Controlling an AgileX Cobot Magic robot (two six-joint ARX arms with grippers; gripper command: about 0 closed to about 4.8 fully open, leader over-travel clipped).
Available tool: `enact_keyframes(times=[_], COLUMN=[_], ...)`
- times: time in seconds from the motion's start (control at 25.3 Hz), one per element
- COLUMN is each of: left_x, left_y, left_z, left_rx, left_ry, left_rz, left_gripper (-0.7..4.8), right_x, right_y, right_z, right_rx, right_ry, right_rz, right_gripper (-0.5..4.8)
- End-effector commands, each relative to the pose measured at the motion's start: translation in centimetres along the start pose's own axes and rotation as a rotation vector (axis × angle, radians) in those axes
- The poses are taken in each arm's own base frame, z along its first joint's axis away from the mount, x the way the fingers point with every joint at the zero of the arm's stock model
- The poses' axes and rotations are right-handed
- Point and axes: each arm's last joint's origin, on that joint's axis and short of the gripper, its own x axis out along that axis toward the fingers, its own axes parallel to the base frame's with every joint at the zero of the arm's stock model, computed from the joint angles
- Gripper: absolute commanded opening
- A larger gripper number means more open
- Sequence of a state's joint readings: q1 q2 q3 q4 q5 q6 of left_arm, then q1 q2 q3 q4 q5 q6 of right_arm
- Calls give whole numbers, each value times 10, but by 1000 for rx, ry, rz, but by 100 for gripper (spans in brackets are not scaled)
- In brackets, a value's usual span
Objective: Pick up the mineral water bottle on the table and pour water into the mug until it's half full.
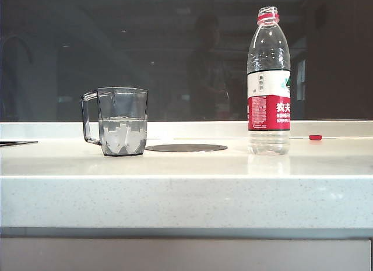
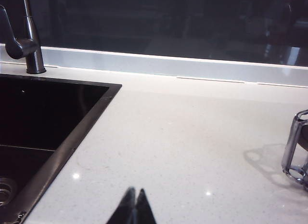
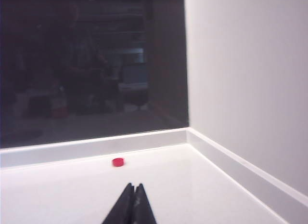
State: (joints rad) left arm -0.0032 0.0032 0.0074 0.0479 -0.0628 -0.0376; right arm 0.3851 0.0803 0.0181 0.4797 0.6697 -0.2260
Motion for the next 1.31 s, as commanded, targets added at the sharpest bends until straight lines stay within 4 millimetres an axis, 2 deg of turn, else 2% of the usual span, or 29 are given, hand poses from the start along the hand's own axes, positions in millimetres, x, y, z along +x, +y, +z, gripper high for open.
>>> enact_keyframes(times=[0.04,0.08,0.12,0.24,0.36,0.63,1.31], left_x=[0,0,0,0,0,0,0], left_y=[0,0,0,0,0,0,0], left_z=[2,2,2,2,2,2,2], left_rx=[3,3,3,3,3,3,3], left_ry=[-14,-14,-14,-14,-14,-14,-14], left_rz=[-4,-5,-5,-5,-5,-5,-5], left_gripper=[-4,-4,-4,-4,-4,-4,-4], right_x=[4,5,6,5,3,3,2], right_y=[0,-1,-3,-7,-11,-12,-12], right_z=[-4,-10,-14,-19,-22,-31,-36], right_rx=[-56,-99,-125,-112,-19,88,24], right_ry=[-34,-14,15,64,120,201,241], right_rz=[195,307,343,331,289,279,287], right_gripper=[0,-1,-1,0,0,-1,-1])
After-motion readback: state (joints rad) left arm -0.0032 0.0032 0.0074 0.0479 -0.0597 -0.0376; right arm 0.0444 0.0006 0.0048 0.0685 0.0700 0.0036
